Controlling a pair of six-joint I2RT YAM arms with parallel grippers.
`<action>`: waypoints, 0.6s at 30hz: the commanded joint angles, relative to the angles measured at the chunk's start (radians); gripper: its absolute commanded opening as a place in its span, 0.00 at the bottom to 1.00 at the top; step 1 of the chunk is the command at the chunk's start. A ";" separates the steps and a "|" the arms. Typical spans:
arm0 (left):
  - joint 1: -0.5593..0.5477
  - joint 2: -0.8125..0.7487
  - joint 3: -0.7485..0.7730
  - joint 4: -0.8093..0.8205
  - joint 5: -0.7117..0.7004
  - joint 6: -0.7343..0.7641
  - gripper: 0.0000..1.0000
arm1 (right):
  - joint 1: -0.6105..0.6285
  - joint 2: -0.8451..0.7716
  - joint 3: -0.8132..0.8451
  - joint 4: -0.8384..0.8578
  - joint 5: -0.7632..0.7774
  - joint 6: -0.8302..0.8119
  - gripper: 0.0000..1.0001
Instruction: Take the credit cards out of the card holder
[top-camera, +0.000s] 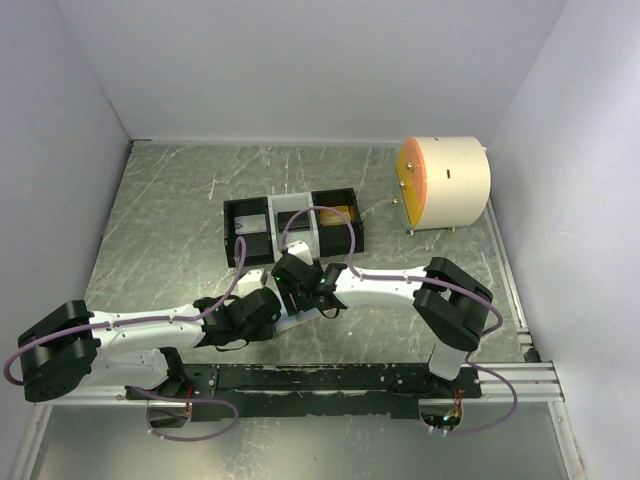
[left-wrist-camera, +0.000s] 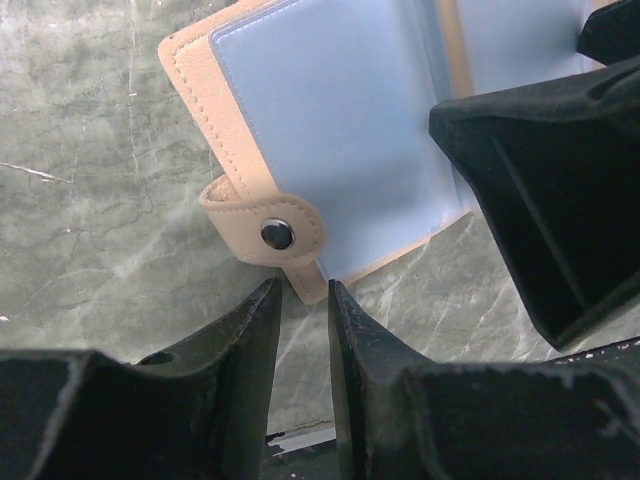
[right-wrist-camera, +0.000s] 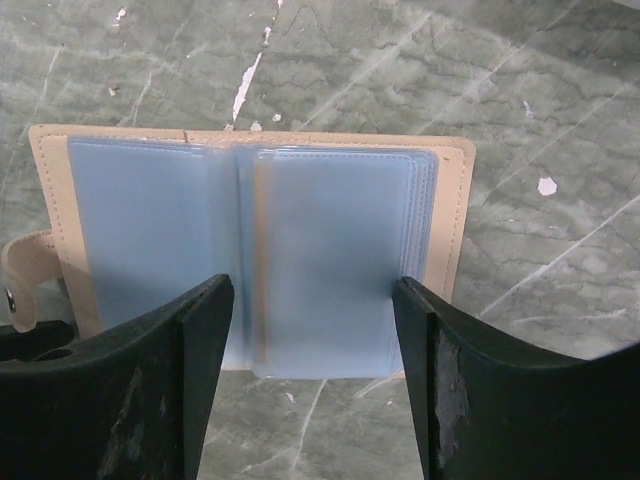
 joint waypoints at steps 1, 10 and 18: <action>-0.009 0.004 0.027 -0.008 -0.019 0.002 0.36 | 0.009 0.025 0.016 -0.064 0.053 0.014 0.67; -0.009 0.007 0.029 -0.011 -0.023 -0.004 0.36 | 0.009 0.026 0.034 -0.065 0.051 -0.017 0.68; -0.010 0.004 0.029 -0.012 -0.022 -0.004 0.35 | 0.009 0.055 0.008 -0.060 0.052 0.021 0.71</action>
